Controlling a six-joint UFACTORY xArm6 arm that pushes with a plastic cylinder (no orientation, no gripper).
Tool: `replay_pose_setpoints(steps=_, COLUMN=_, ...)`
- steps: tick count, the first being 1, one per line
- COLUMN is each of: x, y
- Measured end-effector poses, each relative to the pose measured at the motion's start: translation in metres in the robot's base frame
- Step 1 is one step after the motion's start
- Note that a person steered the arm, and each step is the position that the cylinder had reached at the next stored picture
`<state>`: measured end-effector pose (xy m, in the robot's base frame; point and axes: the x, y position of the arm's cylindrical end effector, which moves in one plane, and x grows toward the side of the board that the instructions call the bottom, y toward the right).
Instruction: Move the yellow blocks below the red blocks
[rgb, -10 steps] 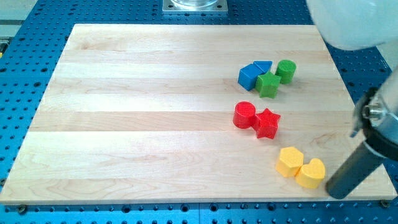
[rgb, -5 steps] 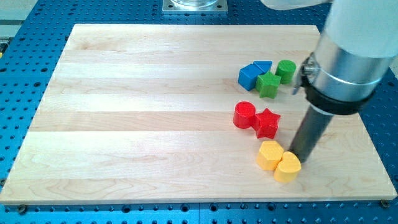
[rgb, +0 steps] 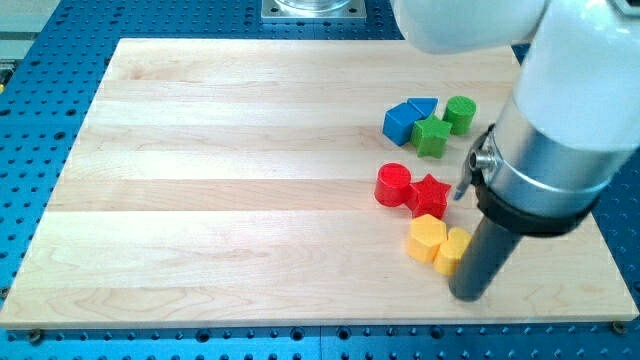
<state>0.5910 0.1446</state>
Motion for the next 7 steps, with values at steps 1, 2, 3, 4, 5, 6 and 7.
replay_pose_setpoints(steps=1, x=-0.010, y=0.000)
replay_pose_setpoints(steps=2, x=-0.010, y=0.000)
replay_pose_setpoints(steps=3, x=-0.011, y=0.029)
replay_pose_setpoints(steps=4, x=-0.028, y=0.047)
replay_pose_setpoints(steps=5, x=-0.030, y=0.043)
replay_pose_setpoints(steps=6, x=-0.030, y=0.006)
replay_pose_setpoints(steps=7, x=-0.030, y=-0.017)
